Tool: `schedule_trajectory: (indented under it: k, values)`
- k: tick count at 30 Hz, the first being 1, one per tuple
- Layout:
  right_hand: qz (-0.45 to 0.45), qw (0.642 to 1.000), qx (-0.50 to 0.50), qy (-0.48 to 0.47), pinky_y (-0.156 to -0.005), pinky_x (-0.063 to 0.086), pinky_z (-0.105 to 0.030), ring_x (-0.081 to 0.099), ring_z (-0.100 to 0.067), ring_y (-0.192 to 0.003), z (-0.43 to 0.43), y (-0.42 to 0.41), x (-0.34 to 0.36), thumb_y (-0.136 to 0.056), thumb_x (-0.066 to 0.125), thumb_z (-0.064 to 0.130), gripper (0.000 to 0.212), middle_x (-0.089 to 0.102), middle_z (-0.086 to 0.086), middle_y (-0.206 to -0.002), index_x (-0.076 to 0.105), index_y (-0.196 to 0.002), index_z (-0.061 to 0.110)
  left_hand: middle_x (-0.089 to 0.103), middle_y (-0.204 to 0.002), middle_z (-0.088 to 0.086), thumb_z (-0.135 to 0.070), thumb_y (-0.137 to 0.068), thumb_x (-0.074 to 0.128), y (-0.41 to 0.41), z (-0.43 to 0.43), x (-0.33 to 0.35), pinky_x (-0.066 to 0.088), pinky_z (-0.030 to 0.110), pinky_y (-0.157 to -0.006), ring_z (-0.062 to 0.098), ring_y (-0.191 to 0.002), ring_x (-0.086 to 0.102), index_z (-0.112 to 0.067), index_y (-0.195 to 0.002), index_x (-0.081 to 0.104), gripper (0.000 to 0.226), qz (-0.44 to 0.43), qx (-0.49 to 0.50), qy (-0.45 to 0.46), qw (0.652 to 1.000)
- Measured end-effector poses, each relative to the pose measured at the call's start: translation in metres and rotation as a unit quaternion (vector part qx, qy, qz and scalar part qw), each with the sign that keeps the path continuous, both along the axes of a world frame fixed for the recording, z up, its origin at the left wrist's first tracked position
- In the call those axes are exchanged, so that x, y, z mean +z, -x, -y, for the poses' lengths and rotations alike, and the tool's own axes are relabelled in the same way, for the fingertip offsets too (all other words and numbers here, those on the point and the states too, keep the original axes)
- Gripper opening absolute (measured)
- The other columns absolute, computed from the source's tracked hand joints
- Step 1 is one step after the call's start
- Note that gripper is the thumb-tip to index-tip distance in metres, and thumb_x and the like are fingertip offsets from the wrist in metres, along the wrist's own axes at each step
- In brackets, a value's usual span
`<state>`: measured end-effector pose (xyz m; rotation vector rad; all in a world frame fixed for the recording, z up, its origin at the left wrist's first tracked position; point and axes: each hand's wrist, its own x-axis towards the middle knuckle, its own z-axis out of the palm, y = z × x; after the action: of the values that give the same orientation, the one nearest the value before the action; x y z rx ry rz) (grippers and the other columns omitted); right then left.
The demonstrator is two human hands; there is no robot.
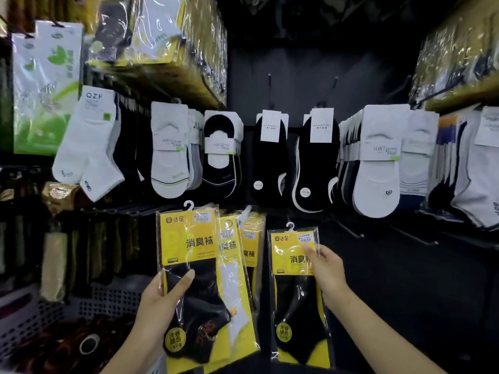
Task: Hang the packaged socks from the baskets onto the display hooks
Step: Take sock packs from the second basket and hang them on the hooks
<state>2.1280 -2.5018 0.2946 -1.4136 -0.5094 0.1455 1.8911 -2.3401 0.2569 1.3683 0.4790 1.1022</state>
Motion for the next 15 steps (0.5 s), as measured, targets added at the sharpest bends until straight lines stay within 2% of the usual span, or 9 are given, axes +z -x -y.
schedule_trajectory:
  k: [2,4,6,8,10,12,15]
  values:
    - [-0.02,1.0,-0.021,-0.002,-0.082,0.054,-0.034,0.067,-0.022,-0.086,-0.011,-0.008,-0.003,-0.092,0.061,0.019,0.012,0.072,-0.007,-0.087,0.069,-0.084,0.013,0.072,-0.084,-0.023,-0.027,-0.083,0.069,-0.002,-0.001,0.002,0.043,0.018,-0.067,-0.006,-0.079,0.067,-0.031,-0.094,0.066,0.012,0.003,0.0,-0.004,1.0]
    - [-0.04,0.997,-0.059,0.01,-0.074,0.052,-0.031,0.064,-0.022,-0.086,-0.018,-0.017,-0.007,-0.089,0.065,0.022,0.013,0.069,-0.004,-0.085,0.067,-0.079,0.015,0.071,-0.082,-0.027,-0.026,-0.084,0.068,-0.004,0.0,0.003,0.041,0.016,-0.066,-0.012,-0.073,0.065,-0.033,-0.094,0.064,0.013,0.005,-0.008,-0.009,1.0]
    - [-0.065,0.992,-0.109,0.027,-0.076,0.049,-0.031,0.062,-0.02,-0.088,-0.02,-0.024,-0.014,-0.086,0.07,0.025,0.011,0.068,-0.003,-0.09,0.066,-0.079,0.017,0.071,-0.081,-0.027,-0.024,-0.084,0.068,-0.006,0.0,0.002,0.042,0.017,-0.067,-0.014,-0.072,0.064,-0.033,-0.094,0.064,0.014,0.005,-0.015,-0.009,1.0]
    - [-0.088,0.984,-0.153,0.035,-0.078,0.048,-0.033,0.06,-0.018,-0.086,-0.016,-0.027,-0.024,-0.086,0.069,0.023,0.008,0.068,-0.006,-0.099,0.065,-0.086,0.016,0.072,-0.084,-0.025,-0.024,-0.083,0.069,-0.008,0.002,0.001,0.045,0.018,-0.07,-0.01,-0.076,0.066,-0.033,-0.094,0.065,0.015,-0.001,-0.021,-0.007,1.0]
    - [-0.095,0.982,-0.161,0.041,-0.084,0.048,-0.036,0.058,-0.018,-0.091,-0.009,-0.025,-0.034,-0.089,0.065,0.022,0.014,0.065,-0.009,-0.109,0.063,-0.099,0.012,0.073,-0.091,-0.02,-0.028,-0.08,0.07,-0.011,0.006,-0.002,0.047,0.021,-0.074,-0.002,-0.085,0.069,-0.032,-0.097,0.066,0.018,-0.009,-0.029,0.0,1.0]
    - [-0.092,0.99,-0.099,0.03,-0.093,0.048,-0.039,0.058,-0.021,-0.102,-0.003,-0.017,-0.041,-0.092,0.061,0.027,0.02,0.063,-0.008,-0.114,0.059,-0.107,0.013,0.074,-0.097,-0.014,-0.032,-0.077,0.072,-0.015,0.011,-0.005,0.049,0.028,-0.085,0.007,-0.095,0.068,-0.03,-0.101,0.067,0.025,-0.02,-0.04,0.01,0.999]
    - [-0.073,0.995,0.062,0.021,-0.08,0.052,-0.029,0.064,-0.015,-0.099,0.003,0.012,-0.036,-0.095,0.052,0.036,0.025,0.066,0.0,-0.109,0.059,-0.113,0.019,0.074,-0.103,-0.003,-0.03,-0.077,0.073,-0.024,0.024,-0.01,0.047,0.043,-0.099,0.02,-0.105,0.065,-0.022,-0.109,0.066,0.034,-0.034,-0.072,0.039,0.996]
